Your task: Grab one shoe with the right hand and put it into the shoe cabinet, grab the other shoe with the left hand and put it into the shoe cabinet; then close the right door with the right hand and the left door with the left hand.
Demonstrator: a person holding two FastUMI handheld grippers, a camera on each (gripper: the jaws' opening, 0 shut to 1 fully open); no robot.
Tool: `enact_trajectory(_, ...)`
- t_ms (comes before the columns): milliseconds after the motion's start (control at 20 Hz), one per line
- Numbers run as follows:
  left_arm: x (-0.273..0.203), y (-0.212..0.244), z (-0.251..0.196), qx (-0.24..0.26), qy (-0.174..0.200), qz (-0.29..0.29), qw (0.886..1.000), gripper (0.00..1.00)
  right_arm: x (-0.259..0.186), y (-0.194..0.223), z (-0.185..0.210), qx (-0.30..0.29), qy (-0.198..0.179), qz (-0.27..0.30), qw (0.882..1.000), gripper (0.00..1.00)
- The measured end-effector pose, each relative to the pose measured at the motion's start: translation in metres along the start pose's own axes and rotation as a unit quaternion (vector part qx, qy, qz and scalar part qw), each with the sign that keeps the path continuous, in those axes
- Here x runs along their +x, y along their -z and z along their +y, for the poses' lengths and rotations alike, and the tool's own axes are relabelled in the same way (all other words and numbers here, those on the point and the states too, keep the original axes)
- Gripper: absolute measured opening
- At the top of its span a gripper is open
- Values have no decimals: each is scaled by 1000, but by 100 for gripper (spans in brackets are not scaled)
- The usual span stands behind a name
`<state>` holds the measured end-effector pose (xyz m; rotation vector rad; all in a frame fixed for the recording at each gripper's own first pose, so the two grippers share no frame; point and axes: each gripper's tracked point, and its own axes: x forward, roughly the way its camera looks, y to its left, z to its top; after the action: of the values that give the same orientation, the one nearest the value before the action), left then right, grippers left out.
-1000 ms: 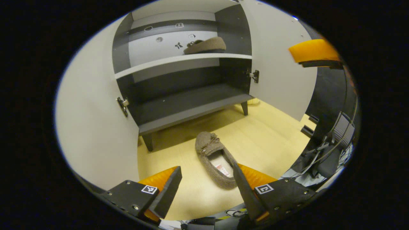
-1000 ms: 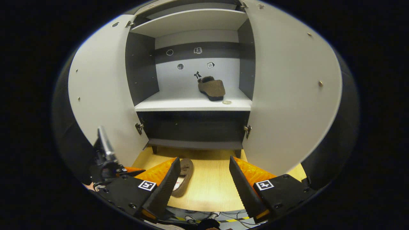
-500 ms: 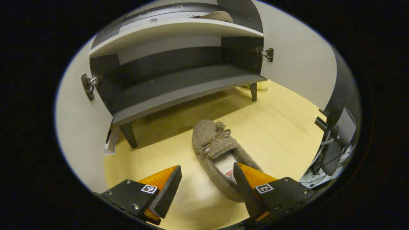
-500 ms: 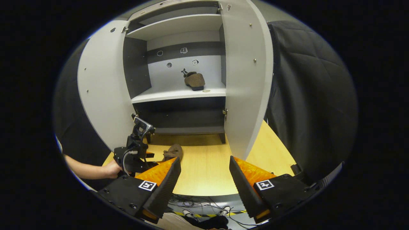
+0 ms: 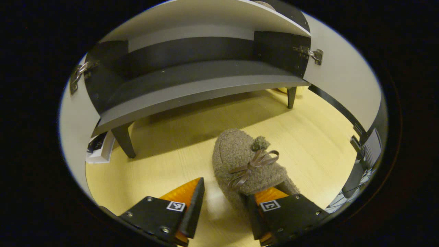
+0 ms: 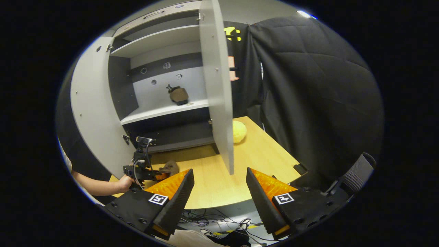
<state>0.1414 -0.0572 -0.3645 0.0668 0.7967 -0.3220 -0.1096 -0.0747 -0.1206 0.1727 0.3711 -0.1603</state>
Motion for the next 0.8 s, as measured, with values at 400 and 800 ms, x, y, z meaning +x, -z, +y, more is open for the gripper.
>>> enact_trajectory(400, 10, -7, 4, -42, 4, -5, 999, 20, -17, -4, -60, 81, 88, -28, 992, 96)
enact_trajectory(800, 10, -14, 7, -20, -1, -11, 1000, 2, -20, -27, -96, 87, 132, -52, 986, 96)
